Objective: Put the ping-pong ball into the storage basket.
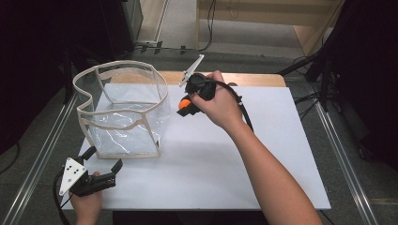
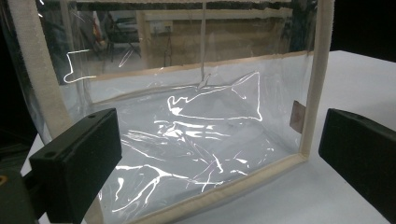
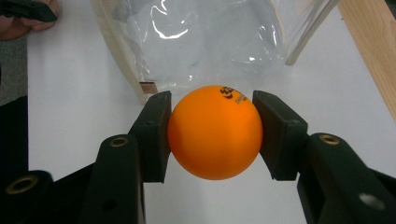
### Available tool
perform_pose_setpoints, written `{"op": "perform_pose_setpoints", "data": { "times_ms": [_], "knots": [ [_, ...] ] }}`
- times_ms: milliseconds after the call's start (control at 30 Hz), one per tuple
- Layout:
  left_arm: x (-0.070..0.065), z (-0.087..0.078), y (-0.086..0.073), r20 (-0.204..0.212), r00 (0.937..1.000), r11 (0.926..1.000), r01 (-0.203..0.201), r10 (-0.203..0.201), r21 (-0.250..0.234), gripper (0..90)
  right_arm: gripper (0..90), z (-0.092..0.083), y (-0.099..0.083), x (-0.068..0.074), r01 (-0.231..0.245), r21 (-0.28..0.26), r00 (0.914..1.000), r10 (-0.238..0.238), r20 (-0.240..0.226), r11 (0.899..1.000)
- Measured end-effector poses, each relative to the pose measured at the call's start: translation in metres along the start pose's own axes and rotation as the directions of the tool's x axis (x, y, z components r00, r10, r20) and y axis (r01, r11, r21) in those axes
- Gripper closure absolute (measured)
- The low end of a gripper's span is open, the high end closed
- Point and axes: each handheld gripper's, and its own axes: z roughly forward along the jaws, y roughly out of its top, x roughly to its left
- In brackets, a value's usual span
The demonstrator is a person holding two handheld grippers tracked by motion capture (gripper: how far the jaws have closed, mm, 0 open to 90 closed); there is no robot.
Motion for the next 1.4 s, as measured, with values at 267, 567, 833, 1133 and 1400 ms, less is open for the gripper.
{"op": "perform_pose_setpoints", "data": {
  "times_ms": [267,567,833,1133,1400],
  "knots": [
    [0.0,0.0,0.0,0.0,1.0,1.0,-0.001,0.001,0.001,0.1,47.7,-0.004,0.006,0.003,0.015,-0.01,0.9999,-0.015,-0.007,1.0],
    [0.0,0.0,0.0,0.001,1.0,1.0,0.0,0.0,0.0,0.1,47.7,-0.008,0.014,0.005,0.024,-0.012,0.9997,-0.025,-0.008,1.0],
    [0.001,0.0,0.0,0.001,1.0,1.0,0.003,-0.003,-0.001,0.1,47.7,-0.008,0.021,0.005,0.041,-0.016,0.9991,-0.042,-0.008,0.999],
    [0.0,0.0,0.0,0.002,1.0,1.0,0.003,-0.003,-0.002,0.1,47.7,-0.013,0.029,0.007,0.049,-0.02,0.9988,-0.049,-0.005,0.999],
    [0.001,0.0,0.0,0.004,1.0,1.0,0.003,-0.003,-0.002,0.1,47.7,-0.016,0.035,0.006,0.055,-0.029,0.9985,-0.055,-0.005,0.998]
  ]
}}
